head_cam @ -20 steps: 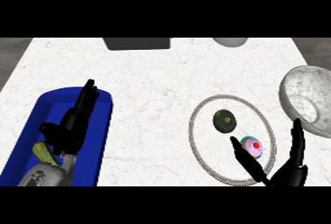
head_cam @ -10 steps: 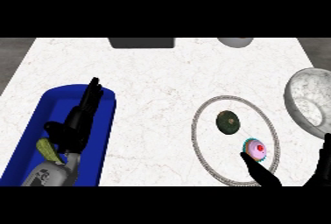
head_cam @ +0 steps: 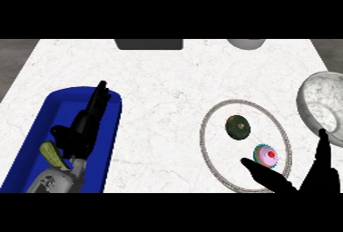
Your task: Pick the cupcake from the placemat and place it in the bowl
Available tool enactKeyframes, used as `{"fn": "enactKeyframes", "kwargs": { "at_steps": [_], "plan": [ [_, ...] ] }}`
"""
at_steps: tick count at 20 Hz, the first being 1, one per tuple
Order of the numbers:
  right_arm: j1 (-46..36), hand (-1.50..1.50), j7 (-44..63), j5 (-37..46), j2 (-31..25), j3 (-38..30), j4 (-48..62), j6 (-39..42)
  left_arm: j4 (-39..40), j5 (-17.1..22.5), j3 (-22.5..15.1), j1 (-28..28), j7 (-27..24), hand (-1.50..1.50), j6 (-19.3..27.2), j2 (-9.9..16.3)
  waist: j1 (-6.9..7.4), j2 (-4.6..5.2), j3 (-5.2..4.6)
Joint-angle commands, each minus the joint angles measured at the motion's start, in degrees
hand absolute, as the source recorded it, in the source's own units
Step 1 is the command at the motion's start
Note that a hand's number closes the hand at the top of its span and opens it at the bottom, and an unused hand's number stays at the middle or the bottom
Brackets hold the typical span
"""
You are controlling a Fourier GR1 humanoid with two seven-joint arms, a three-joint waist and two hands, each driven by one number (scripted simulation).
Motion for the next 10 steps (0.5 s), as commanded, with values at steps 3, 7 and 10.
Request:
{"fn": "enactKeyframes", "kwargs": {
  "at_steps": [3,7,10],
  "plan": [
    [-3.0,-1.50,3.4,-3.7,0.0,-1.9,1.9,4.7,2.2,-2.0,2.9,-1.5,0.7,0.00,-2.7,-1.7,-0.21,-0.05,0.06],
    [6.2,-1.50,-4.6,-7.8,-1.4,-0.1,-0.2,0.2,-2.0,-4.7,2.5,0.9,4.1,0.00,-1.3,-3.3,-0.34,-0.13,0.09],
    [3.8,-1.50,-4.1,-5.7,0.0,1.9,1.5,-4.1,0.6,-3.5,6.1,-2.7,4.4,0.00,-4.3,-3.6,-0.36,-0.08,0.07]
  ]
}}
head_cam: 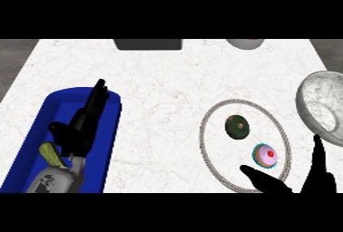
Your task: Pick the cupcake from the placemat and place it in the bowl
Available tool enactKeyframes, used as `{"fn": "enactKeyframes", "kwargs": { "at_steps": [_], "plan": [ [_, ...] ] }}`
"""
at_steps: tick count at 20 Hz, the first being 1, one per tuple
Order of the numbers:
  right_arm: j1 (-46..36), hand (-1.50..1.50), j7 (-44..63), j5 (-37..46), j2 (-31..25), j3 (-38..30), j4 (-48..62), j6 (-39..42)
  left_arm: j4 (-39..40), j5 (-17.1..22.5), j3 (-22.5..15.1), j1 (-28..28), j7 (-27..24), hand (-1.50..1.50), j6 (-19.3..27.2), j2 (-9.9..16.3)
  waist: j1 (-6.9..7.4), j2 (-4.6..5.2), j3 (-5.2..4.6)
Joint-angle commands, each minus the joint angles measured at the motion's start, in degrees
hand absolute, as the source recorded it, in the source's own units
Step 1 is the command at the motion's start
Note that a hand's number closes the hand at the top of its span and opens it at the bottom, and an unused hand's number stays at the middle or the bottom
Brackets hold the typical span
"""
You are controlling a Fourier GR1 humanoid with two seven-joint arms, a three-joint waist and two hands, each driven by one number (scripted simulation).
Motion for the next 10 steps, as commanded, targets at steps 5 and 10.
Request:
{"fn": "enactKeyframes", "kwargs": {
  "at_steps": [5,10],
  "plan": [
    [4.1,-1.50,-10.9,-8.5,-0.9,-0.7,0.1,-6.6,0.6,-2.1,1.9,2.6,-2.7,0.00,-2.7,-2.1,-0.04,-0.03,0.02],
    [7.0,-1.50,-14.5,-9.8,0.4,2.5,2.1,-12.2,3.6,-2.5,4.4,-0.4,-3.1,0.00,-4.8,-3.0,-0.26,0.00,0.02]
  ]
}}
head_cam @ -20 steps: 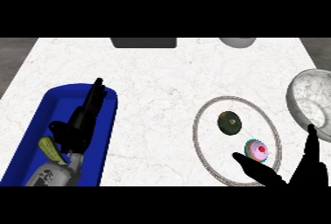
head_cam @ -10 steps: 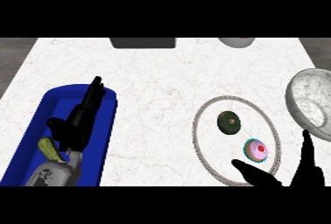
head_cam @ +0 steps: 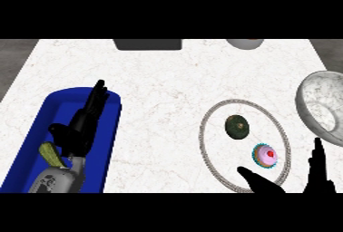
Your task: Pick the cupcake from the placemat and place it in the bowl
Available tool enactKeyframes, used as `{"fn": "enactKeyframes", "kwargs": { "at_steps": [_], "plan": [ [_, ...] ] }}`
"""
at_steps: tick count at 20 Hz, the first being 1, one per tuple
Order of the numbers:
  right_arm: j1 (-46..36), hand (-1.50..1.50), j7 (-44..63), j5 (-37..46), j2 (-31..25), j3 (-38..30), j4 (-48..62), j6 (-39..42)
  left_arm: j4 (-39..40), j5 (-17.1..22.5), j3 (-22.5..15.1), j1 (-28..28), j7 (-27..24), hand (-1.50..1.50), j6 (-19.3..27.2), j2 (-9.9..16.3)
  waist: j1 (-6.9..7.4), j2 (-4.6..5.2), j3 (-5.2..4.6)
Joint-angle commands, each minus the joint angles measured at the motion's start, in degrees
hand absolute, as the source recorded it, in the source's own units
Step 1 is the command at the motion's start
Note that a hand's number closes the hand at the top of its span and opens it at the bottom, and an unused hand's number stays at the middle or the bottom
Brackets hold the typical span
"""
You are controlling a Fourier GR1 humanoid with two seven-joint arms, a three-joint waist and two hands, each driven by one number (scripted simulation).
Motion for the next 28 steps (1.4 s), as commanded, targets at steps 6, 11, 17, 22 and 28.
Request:
{"fn": "enactKeyframes", "kwargs": {
  "at_steps": [6,11,17,22,28],
  "plan": [
    [-2.0,-1.50,-2.9,-4.4,0.3,4.0,7.7,-9.3,3.2,-1.9,3.1,-0.5,-1.9,0.00,-2.3,-2.6,0.02,0.06,0.00],
    [-1.0,-1.50,-10.1,-14.2,-1.3,-2.9,9.4,-7.6,2.0,-4.1,3.7,-3.1,2.3,0.00,-2.4,-4.0,-0.05,0.05,0.02],
    [-3.6,-1.50,-13.7,-15.4,0.3,-3.1,15.4,-11.9,-2.4,-2.6,6.6,3.1,0.3,0.00,-7.0,-1.8,0.19,0.03,0.01],
    [-6.3,-1.50,-11.8,-11.8,-0.2,-7.4,26.0,-11.2,-3.5,-3.1,6.5,1.4,3.1,0.00,-7.0,-2.1,0.49,0.10,0.01],
    [-6.2,-1.50,-12.1,-13.4,-2.8,-8.1,26.7,-6.5,-6.5,-6.1,5.5,3.4,4.0,0.00,-5.8,-4.5,0.31,0.01,0.02]
  ]
}}
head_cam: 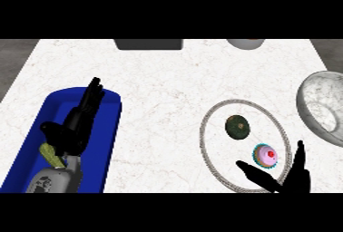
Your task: Pick the cupcake from the placemat and place it in the bowl
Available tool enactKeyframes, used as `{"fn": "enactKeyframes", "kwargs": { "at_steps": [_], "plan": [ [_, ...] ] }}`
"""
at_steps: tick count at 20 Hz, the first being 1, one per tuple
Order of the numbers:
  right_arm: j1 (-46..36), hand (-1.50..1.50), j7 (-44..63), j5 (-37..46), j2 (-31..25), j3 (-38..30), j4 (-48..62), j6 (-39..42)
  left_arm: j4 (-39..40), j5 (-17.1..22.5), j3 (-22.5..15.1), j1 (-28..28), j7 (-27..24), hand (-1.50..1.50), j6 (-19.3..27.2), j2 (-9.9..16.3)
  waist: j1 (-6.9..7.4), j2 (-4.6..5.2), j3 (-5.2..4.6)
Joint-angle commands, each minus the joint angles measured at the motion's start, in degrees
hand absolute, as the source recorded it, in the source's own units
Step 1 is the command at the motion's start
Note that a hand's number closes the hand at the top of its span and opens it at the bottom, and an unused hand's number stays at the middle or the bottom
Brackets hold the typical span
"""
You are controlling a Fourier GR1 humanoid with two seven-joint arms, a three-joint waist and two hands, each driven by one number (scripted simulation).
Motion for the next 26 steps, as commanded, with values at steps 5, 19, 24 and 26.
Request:
{"fn": "enactKeyframes", "kwargs": {
  "at_steps": [5,19,24,26],
  "plan": [
    [-2.9,1.50,-8.1,-5.5,-1.3,-1.1,8.2,2.7,3.2,-1.9,0.3,1.3,-3.7,0.00,-1.6,-2.2,-0.04,0.01,0.01],
    [-8.5,1.50,-23.4,-11.9,-8.6,9.1,6.3,22.7,2.9,-2.8,0.1,0.0,-1.3,0.00,-0.9,-4.1,0.33,-0.07,0.15],
    [-5.8,1.50,-29.6,-19.1,-15.5,6.8,-2.4,32.0,0.6,-2.7,1.1,-0.2,0.2,0.00,-1.1,-2.9,-0.25,-0.14,0.03],
    [-3.7,1.50,-33.2,-17.0,-13.5,8.9,-6.4,28.8,0.0,-1.4,2.0,2.1,-1.0,0.00,-3.2,-1.5,-0.25,-0.22,0.01]
  ]
}}
